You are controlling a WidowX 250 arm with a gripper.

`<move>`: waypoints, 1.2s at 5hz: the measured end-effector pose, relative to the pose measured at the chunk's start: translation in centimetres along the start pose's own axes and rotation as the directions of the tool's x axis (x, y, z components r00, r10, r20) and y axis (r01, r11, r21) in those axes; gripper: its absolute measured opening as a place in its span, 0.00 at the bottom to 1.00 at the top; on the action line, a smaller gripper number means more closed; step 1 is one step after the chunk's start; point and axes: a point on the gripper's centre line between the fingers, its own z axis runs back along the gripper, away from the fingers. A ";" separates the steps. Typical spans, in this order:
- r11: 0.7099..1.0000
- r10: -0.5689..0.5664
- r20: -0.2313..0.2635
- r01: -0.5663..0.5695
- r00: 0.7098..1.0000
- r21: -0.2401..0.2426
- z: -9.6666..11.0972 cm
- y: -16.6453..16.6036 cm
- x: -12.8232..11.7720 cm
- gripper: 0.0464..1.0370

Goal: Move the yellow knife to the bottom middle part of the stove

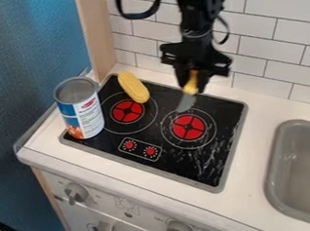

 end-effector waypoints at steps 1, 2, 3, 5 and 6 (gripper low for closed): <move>0.995 -0.090 -0.031 0.091 0.995 0.031 -1.2 1.6 -1.8 0.33; 0.995 -0.068 -0.053 0.072 0.996 0.069 -1.9 3.6 -2.9 0.33; 0.994 -0.066 -0.113 0.075 0.991 0.076 -3.8 4.2 -4.3 0.33; 0.993 -0.103 -0.199 0.112 0.975 0.035 -7.1 3.7 -6.1 0.33; 0.995 -0.090 -0.183 0.096 0.979 0.021 -7.5 3.8 -5.5 0.41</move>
